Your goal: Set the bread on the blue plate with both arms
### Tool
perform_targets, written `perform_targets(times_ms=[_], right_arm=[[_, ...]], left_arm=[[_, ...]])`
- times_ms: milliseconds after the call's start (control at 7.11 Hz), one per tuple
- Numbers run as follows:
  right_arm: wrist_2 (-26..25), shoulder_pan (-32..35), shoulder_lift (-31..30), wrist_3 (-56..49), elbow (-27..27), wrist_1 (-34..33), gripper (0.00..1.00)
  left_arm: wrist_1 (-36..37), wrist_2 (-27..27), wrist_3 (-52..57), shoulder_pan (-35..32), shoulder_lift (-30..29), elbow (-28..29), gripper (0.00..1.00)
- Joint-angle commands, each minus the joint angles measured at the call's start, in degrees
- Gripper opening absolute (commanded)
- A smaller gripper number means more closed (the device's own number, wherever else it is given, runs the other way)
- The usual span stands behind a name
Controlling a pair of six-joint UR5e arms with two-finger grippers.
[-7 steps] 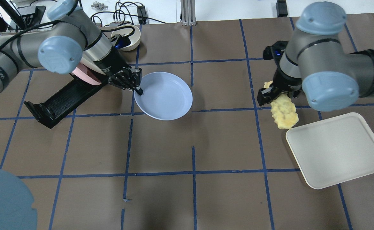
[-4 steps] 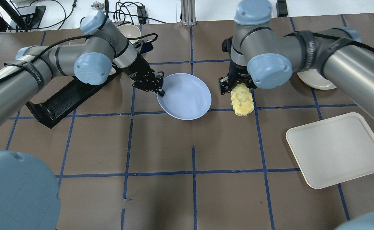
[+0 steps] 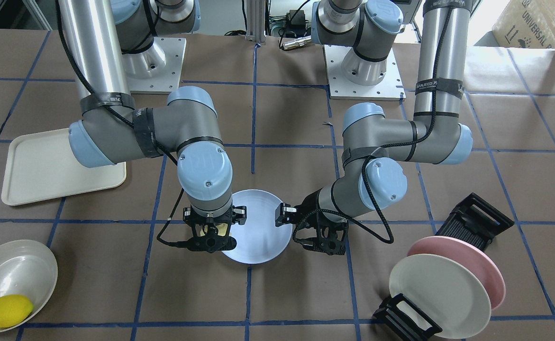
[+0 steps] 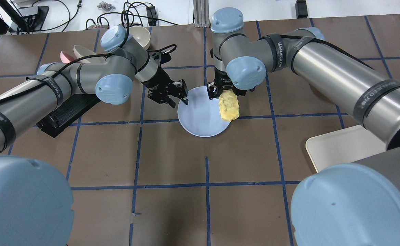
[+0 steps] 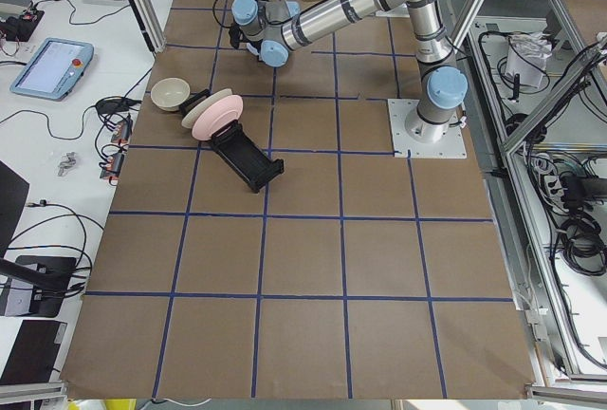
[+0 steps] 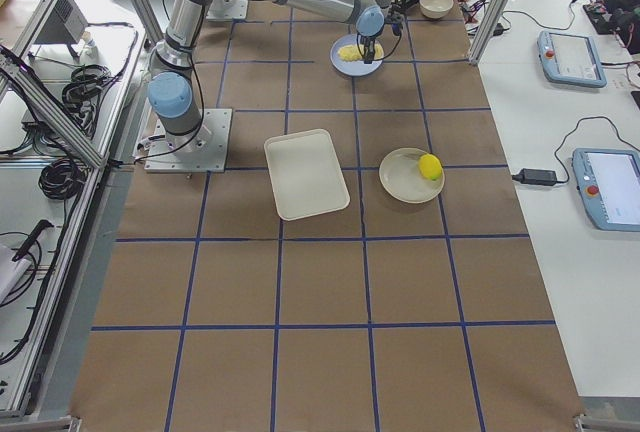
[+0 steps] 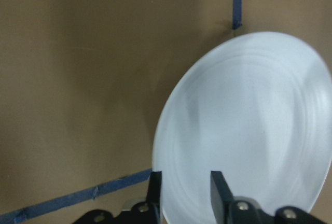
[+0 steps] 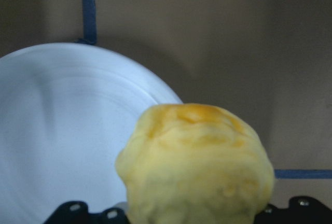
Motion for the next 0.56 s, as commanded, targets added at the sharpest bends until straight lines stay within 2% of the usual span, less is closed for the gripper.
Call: perform_targets(times_ms=[0,141,281,422], right_arm=[[0.2,2.2,4.0,1.6,-0.6,-4.8,0.27],[0.1,2.3,4.7,1.8,-0.6,-5.5,0.60],[-0.1,2.2,4.8,3.3,-0.7,-6.2,0.99],[-0.1,2.2,4.9,3.4,-0.7,-6.3,1.00]], left_arm=[[-0.5,1.1,-1.1,2.7,3.8,0.6,1.00],[-1.5,3.8,-0.7,5.1,7.5,-0.9,1.00],[-7.7,9.1,0.2,6.4,10.5,0.3,1.00],[-14.0,17.1,4.6,6.9,13.3,1.8,1.00]])
